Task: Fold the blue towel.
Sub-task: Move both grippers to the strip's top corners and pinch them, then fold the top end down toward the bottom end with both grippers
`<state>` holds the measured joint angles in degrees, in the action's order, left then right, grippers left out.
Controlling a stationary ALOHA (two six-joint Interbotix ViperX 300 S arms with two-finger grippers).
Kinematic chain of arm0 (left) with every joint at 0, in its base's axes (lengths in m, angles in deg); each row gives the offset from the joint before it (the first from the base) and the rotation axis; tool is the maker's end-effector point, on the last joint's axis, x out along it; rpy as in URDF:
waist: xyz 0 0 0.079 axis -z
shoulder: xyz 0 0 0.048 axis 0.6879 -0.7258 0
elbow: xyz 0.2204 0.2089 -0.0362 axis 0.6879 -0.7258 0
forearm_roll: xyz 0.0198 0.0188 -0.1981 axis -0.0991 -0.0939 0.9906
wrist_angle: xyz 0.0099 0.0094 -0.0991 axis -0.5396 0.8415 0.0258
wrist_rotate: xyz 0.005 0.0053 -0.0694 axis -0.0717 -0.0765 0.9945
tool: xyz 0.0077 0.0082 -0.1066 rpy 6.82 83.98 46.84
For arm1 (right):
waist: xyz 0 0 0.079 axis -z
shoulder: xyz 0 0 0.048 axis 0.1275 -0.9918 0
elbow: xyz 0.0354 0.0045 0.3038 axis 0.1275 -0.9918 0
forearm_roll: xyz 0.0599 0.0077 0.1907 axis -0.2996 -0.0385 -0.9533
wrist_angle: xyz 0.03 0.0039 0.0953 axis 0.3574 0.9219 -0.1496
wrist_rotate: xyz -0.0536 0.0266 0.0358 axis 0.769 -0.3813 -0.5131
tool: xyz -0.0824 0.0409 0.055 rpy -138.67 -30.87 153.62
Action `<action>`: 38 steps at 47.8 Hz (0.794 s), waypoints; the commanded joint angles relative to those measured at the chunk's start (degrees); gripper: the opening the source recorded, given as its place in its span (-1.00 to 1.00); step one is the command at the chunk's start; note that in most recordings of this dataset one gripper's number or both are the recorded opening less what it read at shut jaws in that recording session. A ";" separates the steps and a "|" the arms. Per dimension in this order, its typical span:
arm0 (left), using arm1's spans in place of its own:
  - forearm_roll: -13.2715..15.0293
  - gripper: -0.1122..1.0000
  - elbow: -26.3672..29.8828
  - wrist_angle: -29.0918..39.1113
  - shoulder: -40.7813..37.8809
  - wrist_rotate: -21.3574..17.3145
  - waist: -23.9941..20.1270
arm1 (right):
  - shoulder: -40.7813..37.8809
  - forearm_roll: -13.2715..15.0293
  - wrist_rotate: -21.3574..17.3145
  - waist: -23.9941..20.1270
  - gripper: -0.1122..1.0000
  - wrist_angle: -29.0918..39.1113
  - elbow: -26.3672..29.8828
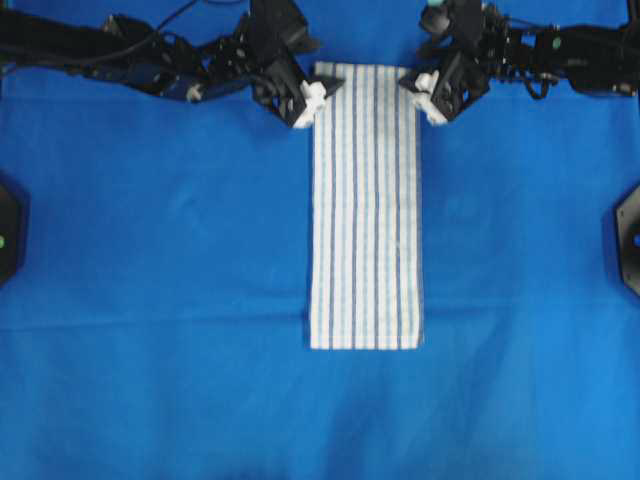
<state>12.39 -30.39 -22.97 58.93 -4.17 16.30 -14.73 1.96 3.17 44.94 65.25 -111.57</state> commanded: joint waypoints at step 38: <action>0.00 -0.76 -0.26 2.02 6.15 -4.31 -1.32 | 5.10 0.00 -0.09 0.44 -0.68 -0.09 0.35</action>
<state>12.39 -31.18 -20.77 61.75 -8.39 16.13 -12.53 2.05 3.17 44.59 64.99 -111.57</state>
